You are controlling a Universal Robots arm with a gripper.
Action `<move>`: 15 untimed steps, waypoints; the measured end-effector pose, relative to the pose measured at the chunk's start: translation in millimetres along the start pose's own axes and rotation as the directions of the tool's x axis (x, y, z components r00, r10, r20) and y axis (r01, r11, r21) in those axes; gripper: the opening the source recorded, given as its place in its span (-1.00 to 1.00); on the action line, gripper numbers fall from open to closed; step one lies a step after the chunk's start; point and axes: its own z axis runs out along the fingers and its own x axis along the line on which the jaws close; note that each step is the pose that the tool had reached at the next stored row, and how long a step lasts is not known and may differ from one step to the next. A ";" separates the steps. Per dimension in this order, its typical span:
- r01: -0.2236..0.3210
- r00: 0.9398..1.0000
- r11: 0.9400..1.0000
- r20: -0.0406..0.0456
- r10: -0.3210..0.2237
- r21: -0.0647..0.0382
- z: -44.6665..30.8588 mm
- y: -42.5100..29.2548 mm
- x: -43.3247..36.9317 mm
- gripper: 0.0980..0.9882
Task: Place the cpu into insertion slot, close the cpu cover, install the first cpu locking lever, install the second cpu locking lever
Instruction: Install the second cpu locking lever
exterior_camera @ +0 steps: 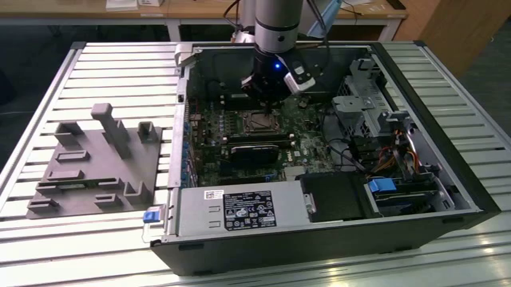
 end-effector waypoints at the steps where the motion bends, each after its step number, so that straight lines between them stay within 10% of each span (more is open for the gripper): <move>1: 0.000 1.000 1.000 0.000 0.000 0.000 -2.9 0.0 0.0 -0.98; 7: 0.000 1.000 1.000 0.000 0.000 0.000 -24.2 0.3 -0.4 -0.98; 15: 0.000 1.000 1.000 0.000 0.000 0.000 -26.7 -12.3 0.7 -0.98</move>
